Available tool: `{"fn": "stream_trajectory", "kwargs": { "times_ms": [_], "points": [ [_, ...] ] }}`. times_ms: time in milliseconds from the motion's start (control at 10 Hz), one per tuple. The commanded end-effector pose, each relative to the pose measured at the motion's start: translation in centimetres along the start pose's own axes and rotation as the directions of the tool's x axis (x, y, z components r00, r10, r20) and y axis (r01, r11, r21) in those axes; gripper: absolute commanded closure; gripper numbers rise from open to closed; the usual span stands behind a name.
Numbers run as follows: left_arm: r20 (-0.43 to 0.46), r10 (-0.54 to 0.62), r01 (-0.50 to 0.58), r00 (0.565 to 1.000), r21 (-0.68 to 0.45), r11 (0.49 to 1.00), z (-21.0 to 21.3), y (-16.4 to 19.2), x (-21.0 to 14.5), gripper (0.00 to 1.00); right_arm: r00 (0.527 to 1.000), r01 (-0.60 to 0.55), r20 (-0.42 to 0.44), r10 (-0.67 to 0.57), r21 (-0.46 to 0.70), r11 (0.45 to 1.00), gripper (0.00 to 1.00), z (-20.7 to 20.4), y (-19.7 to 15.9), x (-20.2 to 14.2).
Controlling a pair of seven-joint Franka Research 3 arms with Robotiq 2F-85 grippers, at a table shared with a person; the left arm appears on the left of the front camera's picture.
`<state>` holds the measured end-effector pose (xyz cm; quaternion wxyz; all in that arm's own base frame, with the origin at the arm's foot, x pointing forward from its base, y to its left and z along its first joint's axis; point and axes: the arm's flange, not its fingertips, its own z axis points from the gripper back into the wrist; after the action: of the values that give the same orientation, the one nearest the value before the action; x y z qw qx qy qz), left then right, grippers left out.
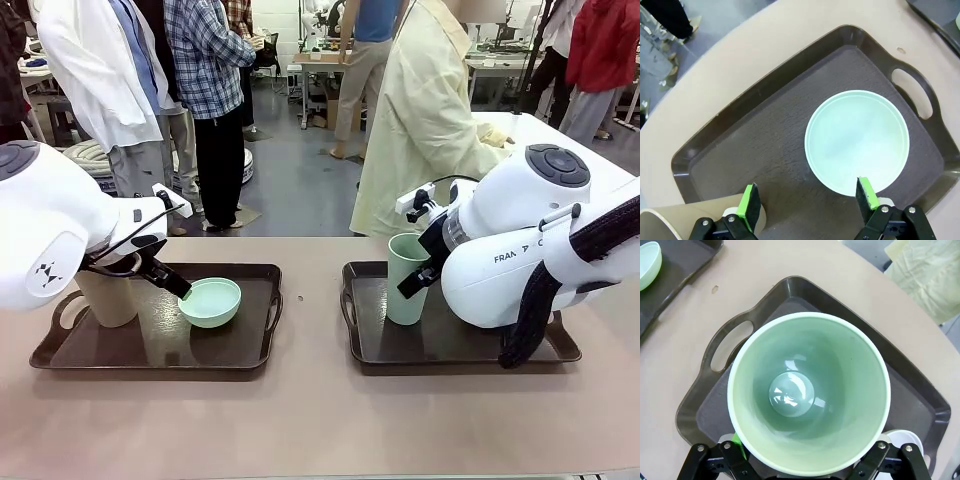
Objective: Set up a tray with a mat and arrange the tableware.
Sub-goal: Pick up the Picnic Bowl and Reusable plastic cup from the Handle tray in front of the human's position and hold them in the air.
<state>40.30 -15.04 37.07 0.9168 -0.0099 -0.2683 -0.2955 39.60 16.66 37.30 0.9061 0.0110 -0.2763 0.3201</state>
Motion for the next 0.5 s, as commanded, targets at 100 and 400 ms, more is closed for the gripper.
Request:
{"fn": "stream_trajectory", "kwargs": {
  "times_ms": [100,400],
  "points": [
    [-0.040,-0.042,0.042,0.998,-0.004,0.999,2.2,-0.8,-0.1,0.00,0.998,0.044,-0.031,-0.046,-0.062,0.997,0.00,2.3,0.2,0.3],
    [-0.072,-0.080,0.076,0.994,-0.061,0.995,6.6,-1.2,0.4,0.00,0.990,0.075,-0.108,-0.089,-0.127,0.989,0.00,7.9,1.2,0.2]
  ]
}}
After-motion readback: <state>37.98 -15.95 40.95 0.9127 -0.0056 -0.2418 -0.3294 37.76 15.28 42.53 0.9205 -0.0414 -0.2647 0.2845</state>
